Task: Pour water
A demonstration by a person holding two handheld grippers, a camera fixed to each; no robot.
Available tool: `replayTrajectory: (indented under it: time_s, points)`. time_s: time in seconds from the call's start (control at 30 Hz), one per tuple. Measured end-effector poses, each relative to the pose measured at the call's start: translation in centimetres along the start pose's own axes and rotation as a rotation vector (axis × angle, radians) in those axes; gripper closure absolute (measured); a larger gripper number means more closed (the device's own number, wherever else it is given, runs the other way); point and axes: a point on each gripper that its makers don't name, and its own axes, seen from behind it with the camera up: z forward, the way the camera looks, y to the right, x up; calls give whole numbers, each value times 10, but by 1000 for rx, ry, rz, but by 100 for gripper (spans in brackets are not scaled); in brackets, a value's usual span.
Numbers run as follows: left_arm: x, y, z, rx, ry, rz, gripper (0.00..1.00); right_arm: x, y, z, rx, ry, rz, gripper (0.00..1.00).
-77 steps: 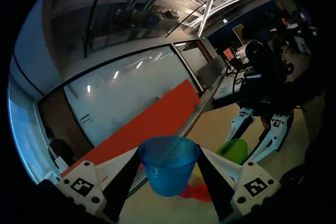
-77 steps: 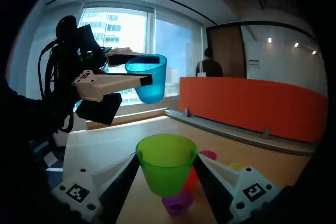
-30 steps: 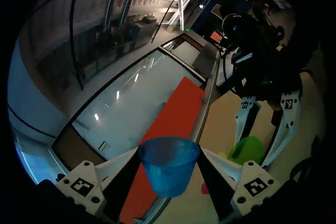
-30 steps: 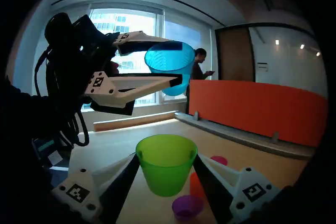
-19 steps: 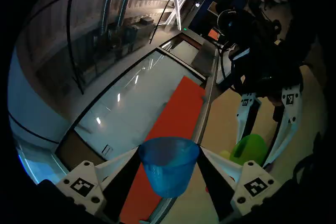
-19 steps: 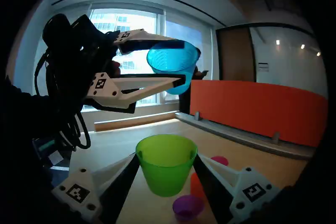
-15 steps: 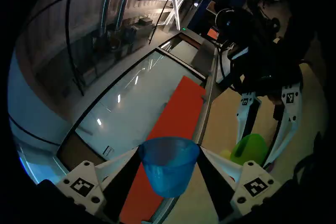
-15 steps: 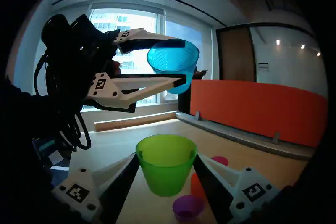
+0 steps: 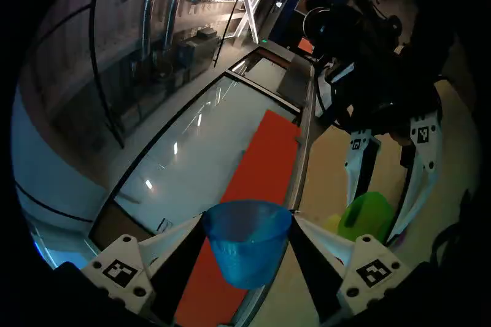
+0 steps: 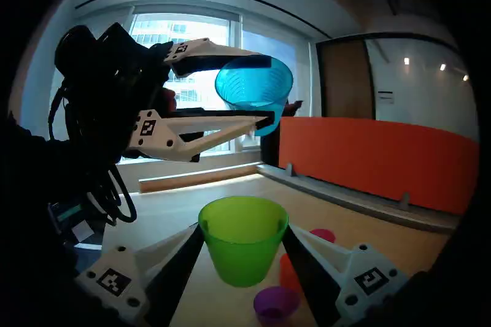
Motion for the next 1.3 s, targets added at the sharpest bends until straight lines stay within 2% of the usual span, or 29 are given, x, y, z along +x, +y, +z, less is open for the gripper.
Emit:
replayTrajectory:
  time_s: [1.3]
  points:
    - [9, -4, 2, 22, 15, 103, 12, 4, 1, -2, -1, 7, -4, 10]
